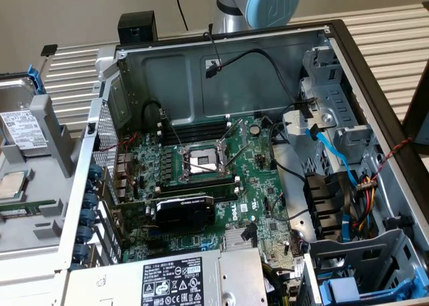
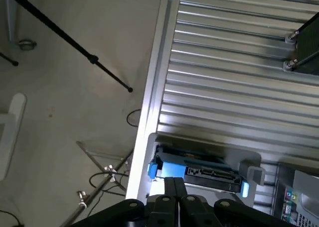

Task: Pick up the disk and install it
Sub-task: 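Pick up the disk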

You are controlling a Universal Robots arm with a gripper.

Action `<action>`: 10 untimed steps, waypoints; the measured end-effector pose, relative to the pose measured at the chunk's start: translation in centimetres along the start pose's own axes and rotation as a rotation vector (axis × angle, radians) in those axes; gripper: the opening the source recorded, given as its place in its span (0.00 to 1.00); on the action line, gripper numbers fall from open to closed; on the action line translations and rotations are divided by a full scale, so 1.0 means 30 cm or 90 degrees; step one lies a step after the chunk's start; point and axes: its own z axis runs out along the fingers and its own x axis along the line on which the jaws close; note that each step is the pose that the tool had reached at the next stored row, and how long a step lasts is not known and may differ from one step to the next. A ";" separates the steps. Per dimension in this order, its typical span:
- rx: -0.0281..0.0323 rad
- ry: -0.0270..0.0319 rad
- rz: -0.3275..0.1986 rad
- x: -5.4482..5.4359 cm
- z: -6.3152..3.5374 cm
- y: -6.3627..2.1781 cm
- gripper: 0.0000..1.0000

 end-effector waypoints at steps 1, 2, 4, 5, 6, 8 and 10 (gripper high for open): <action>0.0004 0.0006 -0.012 0.000 0.000 0.000 0.11; 0.0007 0.0010 -0.023 0.000 0.000 0.000 0.11; 0.0015 0.0020 -0.047 0.000 0.001 0.000 0.11; 0.0018 0.0024 -0.058 0.000 0.001 0.000 0.11; 0.0022 0.0030 -0.070 0.000 0.001 0.000 0.11; 0.0029 0.0040 -0.092 0.000 0.001 0.000 0.11; 0.0036 0.0050 -0.116 0.000 0.001 0.000 0.11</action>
